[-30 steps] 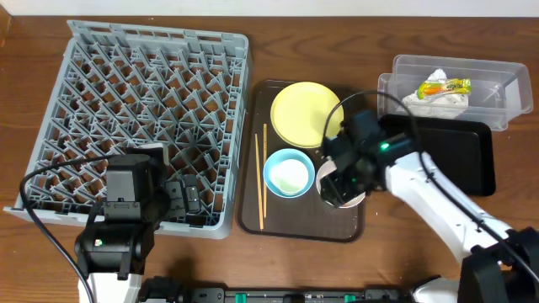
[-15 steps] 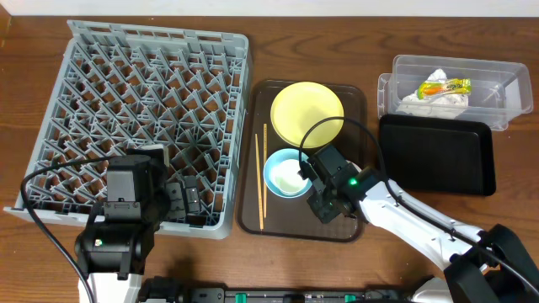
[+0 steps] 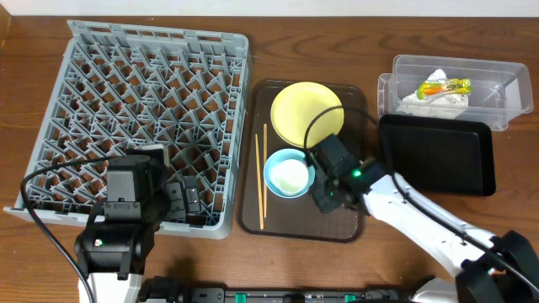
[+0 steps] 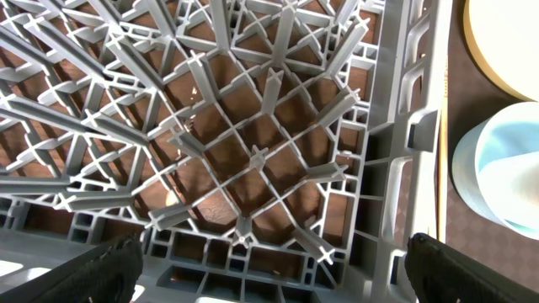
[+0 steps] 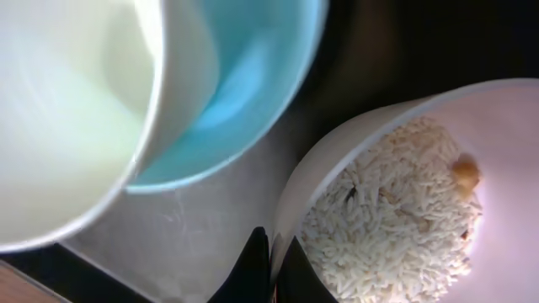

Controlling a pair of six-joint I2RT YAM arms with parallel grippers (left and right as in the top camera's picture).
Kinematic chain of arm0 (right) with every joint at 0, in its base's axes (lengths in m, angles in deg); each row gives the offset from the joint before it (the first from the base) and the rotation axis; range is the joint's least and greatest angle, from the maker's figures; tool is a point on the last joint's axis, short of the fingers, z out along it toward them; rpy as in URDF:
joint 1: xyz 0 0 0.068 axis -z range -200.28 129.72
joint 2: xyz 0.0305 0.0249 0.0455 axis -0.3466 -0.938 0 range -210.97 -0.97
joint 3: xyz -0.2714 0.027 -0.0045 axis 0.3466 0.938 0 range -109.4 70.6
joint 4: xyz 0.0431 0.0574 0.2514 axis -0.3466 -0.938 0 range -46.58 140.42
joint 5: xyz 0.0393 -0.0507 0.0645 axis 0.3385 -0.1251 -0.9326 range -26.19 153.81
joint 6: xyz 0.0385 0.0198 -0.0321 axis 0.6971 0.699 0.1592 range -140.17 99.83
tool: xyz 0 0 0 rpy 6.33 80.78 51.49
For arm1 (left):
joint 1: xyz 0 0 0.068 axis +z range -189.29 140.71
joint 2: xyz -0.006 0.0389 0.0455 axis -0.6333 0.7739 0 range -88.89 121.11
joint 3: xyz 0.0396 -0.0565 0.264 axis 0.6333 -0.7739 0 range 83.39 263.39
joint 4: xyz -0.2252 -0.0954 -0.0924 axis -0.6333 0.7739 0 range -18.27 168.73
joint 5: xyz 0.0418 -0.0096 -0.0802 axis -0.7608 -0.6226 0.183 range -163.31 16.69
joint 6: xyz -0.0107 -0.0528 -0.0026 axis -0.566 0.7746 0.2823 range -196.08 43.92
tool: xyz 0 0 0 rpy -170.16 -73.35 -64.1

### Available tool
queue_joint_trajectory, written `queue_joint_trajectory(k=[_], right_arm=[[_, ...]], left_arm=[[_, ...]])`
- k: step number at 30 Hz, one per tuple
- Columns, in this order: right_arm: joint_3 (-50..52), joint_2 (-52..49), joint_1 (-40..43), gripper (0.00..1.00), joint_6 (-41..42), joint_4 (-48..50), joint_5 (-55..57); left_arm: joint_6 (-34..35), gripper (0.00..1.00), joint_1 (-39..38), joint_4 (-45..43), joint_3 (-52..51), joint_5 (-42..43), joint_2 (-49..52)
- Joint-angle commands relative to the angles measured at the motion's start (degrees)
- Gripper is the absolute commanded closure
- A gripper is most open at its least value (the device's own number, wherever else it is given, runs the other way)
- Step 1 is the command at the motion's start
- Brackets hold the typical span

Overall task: Sort waste into correct bins and load items into the dishwasher
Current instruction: 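Grasp the white rice bowl rim with the right gripper, then tip the white bowl over the black tray to dump rice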

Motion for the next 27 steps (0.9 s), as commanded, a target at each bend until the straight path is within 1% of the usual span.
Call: queue_joint_trajectory(k=[1,4,6,10,13,14,17,22,25,27], right_arm=[[-5.6,4.3,4.1,0.99,1.2,-0.7,-0.5],[-8.0,6.4,10.3,0.99,1.2,-0.3,-7.5],[-8.5,6.9,16.8,0.99,1.2,0.7,-14.9],[-8.4,6.8,27.9,0.99,1.4,1.5,-25.0],[-8.3,5.8,38.4,0.99,1.4,1.7,-35.8],[-8.3,5.6,39.2,0.99,1.3,1.7,-36.9],[-8.3,2.4,45.6,0.99,0.5,1.7,-47.1],[-8.3,-6.6,53.2,0.99,-1.9,2.0,-61.7],[-8.3,-10.2,55.9,0.99,-1.9,2.5,-64.8],[-8.3,-13.2,58.2,0.99,-1.9,3.8,-68.8]], left_arm=[[0.5,0.0,0.3,0.1,1.1,0.1,-0.1],[0.5,0.0,0.3,0.1,1.1,0.1,-0.1],[0.5,0.0,0.3,0.1,1.1,0.1,-0.1],[0.5,0.0,0.3,0.1,1.1,0.1,-0.1],[0.5,0.0,0.3,0.1,1.1,0.1,-0.1],[0.5,0.0,0.3,0.1,1.1,0.1,-0.1],[0.5,0.0,0.3,0.1,1.1,0.1,-0.1],[0.5,0.0,0.3,0.1,1.1,0.1,-0.1],[0.5,0.0,0.3,0.1,1.1,0.1,-0.1],[0.5,0.0,0.3,0.1,1.1,0.1,-0.1]])
